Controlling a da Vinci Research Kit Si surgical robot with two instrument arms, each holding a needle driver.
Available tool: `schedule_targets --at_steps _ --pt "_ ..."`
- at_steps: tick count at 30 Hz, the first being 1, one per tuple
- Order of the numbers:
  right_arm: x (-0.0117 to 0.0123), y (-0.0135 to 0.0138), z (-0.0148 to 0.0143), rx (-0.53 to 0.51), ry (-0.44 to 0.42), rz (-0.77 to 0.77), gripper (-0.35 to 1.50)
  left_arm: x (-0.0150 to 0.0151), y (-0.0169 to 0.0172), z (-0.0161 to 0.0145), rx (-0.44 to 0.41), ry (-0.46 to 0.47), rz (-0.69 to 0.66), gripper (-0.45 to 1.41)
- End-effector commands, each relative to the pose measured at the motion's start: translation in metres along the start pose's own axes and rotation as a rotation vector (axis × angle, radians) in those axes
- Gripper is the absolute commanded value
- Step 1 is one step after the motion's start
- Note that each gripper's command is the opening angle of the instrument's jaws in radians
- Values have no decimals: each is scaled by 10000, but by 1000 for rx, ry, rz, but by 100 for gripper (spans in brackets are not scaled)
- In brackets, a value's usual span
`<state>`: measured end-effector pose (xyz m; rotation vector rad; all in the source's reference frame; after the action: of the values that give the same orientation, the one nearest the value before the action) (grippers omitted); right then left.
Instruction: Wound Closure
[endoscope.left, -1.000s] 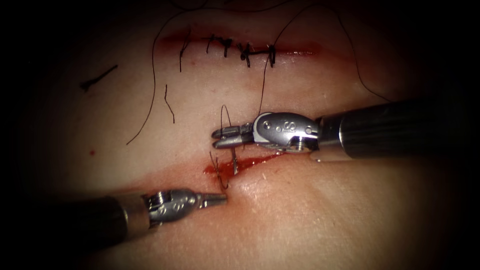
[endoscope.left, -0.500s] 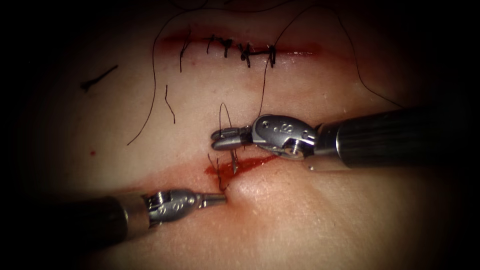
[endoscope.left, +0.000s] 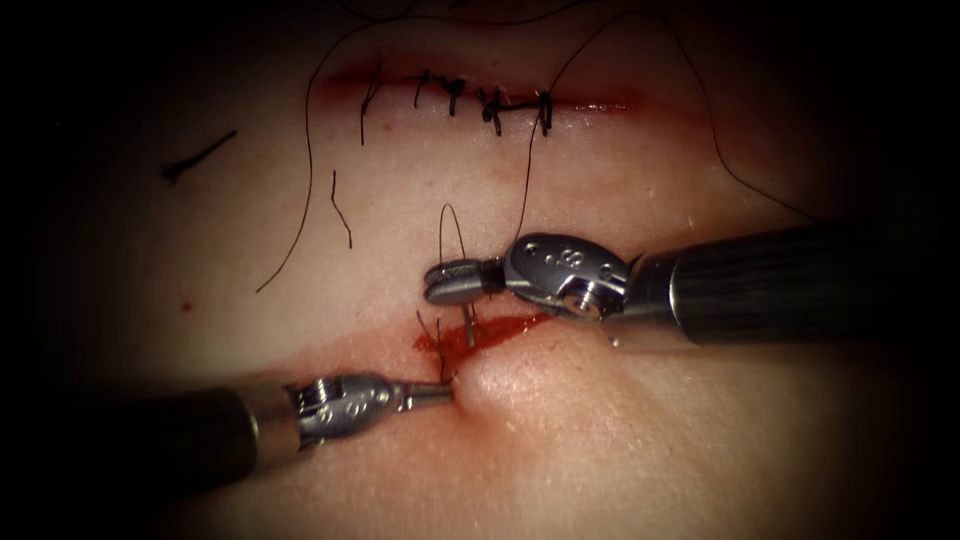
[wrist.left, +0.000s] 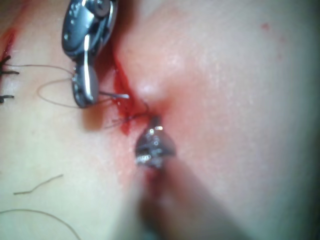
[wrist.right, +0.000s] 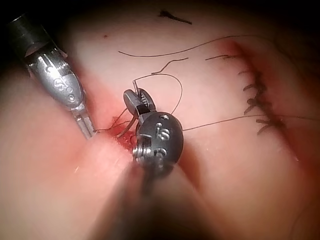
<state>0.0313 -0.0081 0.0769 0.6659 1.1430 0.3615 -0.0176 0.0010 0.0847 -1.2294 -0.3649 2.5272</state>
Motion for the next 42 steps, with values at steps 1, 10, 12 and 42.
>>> schedule_targets --at_steps 1,10,12,42 --pt "-4 -1 8 9 0 27 -35 -3 4 10 -2 1 -1 -45" --pt "2 11 1 -14 0 89 -35 -2 6 9 -5 2 0 -45" --pt "3 13 1 -15 1 91 -35 -1 11 6 -7 2 0 -45" --pt "4 21 -2 -44 18 78 -35 0 28 30 -35 24 -26 -45"
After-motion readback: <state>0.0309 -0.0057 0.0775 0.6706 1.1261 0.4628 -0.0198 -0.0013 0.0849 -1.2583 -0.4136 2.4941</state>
